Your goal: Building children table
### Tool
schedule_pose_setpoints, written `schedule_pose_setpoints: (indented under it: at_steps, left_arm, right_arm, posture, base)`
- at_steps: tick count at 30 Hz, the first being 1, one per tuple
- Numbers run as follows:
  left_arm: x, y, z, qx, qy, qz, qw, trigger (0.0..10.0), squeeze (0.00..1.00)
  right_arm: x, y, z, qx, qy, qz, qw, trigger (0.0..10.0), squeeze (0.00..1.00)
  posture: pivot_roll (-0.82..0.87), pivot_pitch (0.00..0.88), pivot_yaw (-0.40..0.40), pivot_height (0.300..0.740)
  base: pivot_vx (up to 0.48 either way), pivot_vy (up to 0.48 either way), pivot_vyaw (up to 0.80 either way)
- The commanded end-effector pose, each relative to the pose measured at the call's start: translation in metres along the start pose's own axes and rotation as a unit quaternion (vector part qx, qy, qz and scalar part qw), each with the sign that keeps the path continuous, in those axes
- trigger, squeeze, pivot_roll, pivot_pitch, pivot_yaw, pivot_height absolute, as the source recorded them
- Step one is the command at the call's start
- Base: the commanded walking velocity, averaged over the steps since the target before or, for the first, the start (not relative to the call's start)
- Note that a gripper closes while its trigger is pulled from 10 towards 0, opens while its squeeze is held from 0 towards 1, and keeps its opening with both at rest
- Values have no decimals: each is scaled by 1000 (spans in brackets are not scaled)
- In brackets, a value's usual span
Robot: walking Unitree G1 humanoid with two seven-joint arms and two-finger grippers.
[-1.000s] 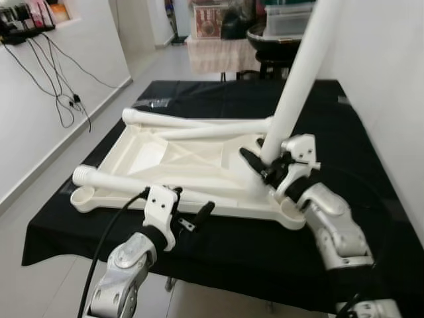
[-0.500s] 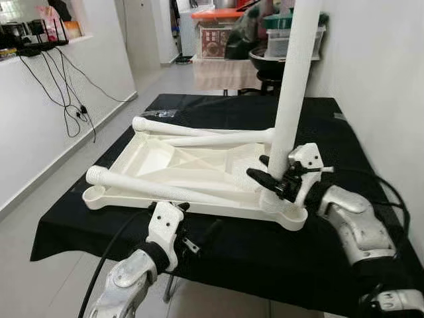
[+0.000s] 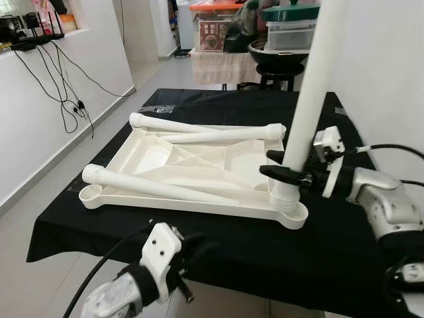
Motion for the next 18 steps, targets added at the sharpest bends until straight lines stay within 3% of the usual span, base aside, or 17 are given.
schedule_pose_setpoints:
  at_steps: [1,9,10,11,18]
  left_arm:
    - [2,0,4,-10,-10,3,1000,0,0]
    - [11,3,10,-14,-23,15,1000,0,0]
    - [13,4,12,-16,-17,21,1000,9059,0]
    - [14,6,15,-16,-11,28,999,10000,0]
    - [20,11,21,-12,0,43,999,10000,0]
  right_arm:
    - [-1,4,0,11,15,4,1000,10000,0]
    - [-7,7,4,10,46,-5,999,10000,0]
    - [-10,0,4,-9,52,-2,999,10000,0]
    - [-11,-7,2,-28,51,-3,998,10000,0]
    - [-12,-17,3,-53,48,-6,997,10000,0]
  posture:
    - [41,124,56,740]
    - [39,154,69,740]
    - [44,186,71,740]
    - [47,201,70,740]
    - [53,229,70,740]
  base:
    - [0,0,0]
    - [0,0,0]
    - [0,0,0]
    - [0,0,0]
    - [0,0,0]
Point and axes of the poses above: a point about 5 cm out from each wrist's last joint towards the gripper, its own z axis pointing back from the gripper into the wrist, its own y axis along the axis of the wrist's last joint, x = y × z, the point moved 3 cm from there along -z, pointing out of the wrist towards the gripper, and after that the axes turned 4 degrees about z, right-handed, at the moved point
